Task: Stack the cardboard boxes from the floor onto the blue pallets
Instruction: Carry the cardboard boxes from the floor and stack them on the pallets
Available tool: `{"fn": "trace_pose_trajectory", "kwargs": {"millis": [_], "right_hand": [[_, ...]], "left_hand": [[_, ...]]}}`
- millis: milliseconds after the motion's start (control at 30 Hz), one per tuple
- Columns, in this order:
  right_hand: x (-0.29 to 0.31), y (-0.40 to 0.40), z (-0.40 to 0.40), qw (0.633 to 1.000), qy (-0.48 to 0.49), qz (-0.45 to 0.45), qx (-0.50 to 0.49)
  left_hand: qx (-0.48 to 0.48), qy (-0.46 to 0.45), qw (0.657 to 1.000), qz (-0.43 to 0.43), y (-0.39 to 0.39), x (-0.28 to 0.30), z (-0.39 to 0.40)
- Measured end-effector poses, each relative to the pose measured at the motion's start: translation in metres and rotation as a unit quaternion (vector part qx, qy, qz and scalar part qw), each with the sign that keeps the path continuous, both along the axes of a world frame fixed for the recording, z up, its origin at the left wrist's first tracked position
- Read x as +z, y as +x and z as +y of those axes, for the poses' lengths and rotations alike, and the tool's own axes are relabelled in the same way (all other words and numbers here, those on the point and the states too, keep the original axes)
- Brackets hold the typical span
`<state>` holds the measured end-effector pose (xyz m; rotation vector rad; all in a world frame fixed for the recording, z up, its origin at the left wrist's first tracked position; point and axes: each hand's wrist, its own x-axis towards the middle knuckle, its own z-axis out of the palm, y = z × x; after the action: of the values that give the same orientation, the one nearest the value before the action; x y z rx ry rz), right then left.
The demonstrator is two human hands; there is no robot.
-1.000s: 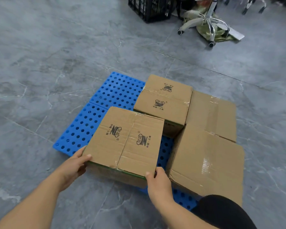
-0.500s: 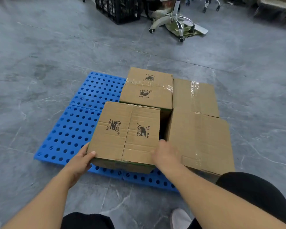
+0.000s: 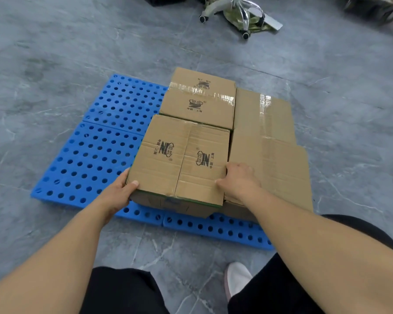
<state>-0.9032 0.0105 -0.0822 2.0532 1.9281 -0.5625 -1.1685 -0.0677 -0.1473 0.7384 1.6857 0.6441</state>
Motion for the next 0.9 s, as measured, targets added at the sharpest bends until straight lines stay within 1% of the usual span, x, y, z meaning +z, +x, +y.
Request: {"fn": "trace_pose_trajectory", "kwargs": {"millis": [300,500,600,700,767,833,900], "right_hand": [[-0.001,0.012,-0.011,0.998,-0.006,-0.016,0.067],[0.000,0.013,-0.007,0.998,-0.009,-0.012,0.063],[-0.001,0.011,-0.008,0.998,-0.001,-0.012,0.065],[-0.001,0.009,-0.011,0.996,0.010,-0.011,0.088],[0.000,0.005,-0.011,0.994,0.001,-0.008,0.109],[0.000,-0.002,-0.010,0.990,-0.016,-0.002,0.138],[0.000,-0.013,-0.007,0.985,-0.018,0.000,0.172]], "left_hand": [[0.027,0.002,1.000,-0.005,0.007,0.003,0.002],[0.033,-0.010,0.999,0.021,0.010,0.004,0.004],[0.022,-0.024,0.998,0.062,0.010,0.006,0.002],[-0.001,-0.069,0.991,0.112,0.005,0.012,-0.008],[-0.025,-0.135,0.982,0.130,0.000,0.020,-0.017],[-0.024,-0.210,0.971,0.111,-0.005,0.028,-0.025],[0.008,-0.243,0.966,0.085,-0.006,0.031,-0.030]]}}
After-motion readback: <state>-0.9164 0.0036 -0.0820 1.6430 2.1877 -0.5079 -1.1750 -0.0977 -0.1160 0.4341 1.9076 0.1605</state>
